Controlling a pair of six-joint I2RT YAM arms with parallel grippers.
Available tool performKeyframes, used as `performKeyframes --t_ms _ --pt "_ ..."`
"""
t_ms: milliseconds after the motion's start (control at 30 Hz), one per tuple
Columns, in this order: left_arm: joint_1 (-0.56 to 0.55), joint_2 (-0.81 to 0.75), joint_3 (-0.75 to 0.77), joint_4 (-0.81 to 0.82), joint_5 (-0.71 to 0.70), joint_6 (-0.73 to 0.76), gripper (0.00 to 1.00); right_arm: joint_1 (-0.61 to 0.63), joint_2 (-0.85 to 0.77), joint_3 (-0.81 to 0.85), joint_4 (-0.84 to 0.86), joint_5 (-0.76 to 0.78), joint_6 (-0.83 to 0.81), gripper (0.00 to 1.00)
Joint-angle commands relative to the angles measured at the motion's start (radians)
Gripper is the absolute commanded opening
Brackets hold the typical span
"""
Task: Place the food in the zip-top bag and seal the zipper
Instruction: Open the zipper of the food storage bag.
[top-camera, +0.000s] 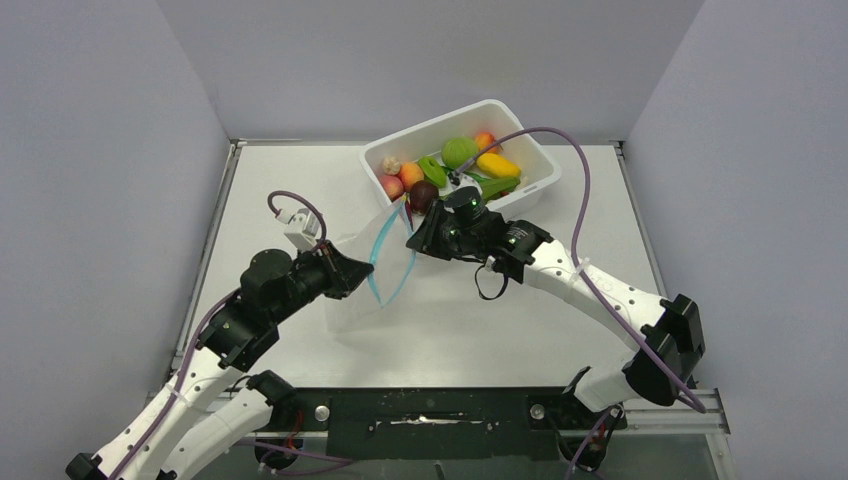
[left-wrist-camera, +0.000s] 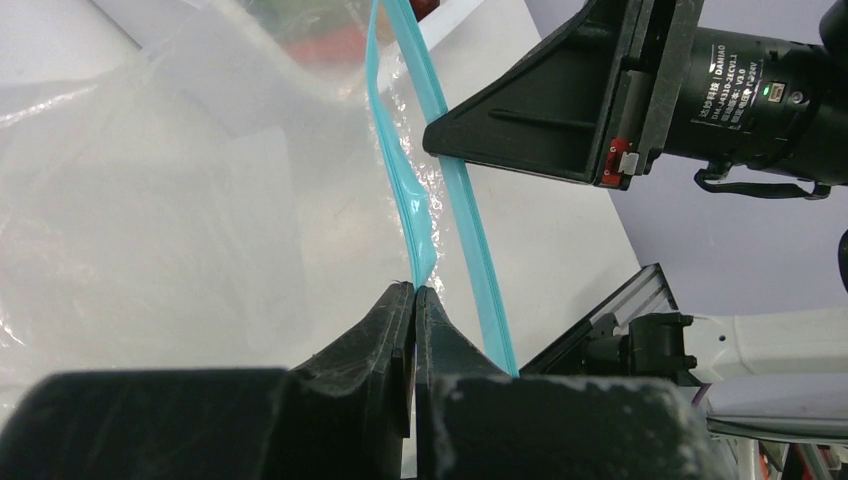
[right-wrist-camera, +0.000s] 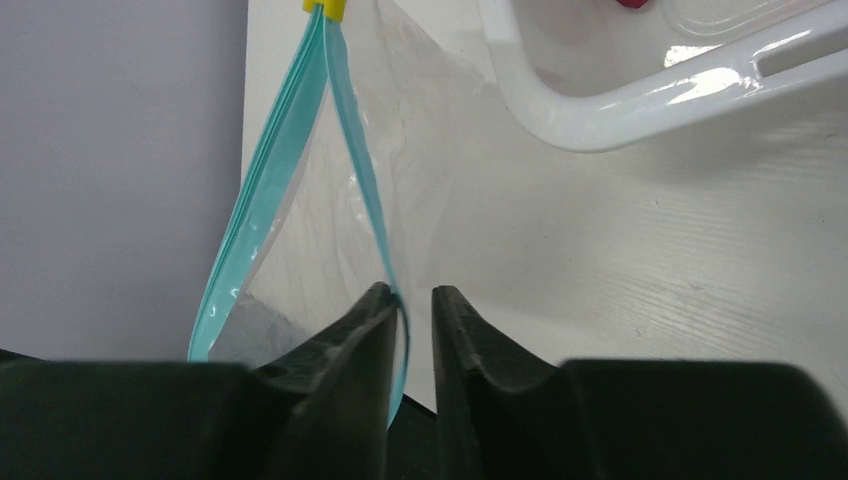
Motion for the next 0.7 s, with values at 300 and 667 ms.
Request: performKeyframes --t_ms 300,667 --pt "-0.004 -0.053 0.137 -0.051 -0.18 0.031 0.03 0.012 -0.165 -0.086 0.123 0.025 0.002 0.0" --pt "-0.005 0.034 0.121 0.125 0.084 0.074 0.65 0.075 -0.136 -0.074 0.156 0.026 0.022 0.0"
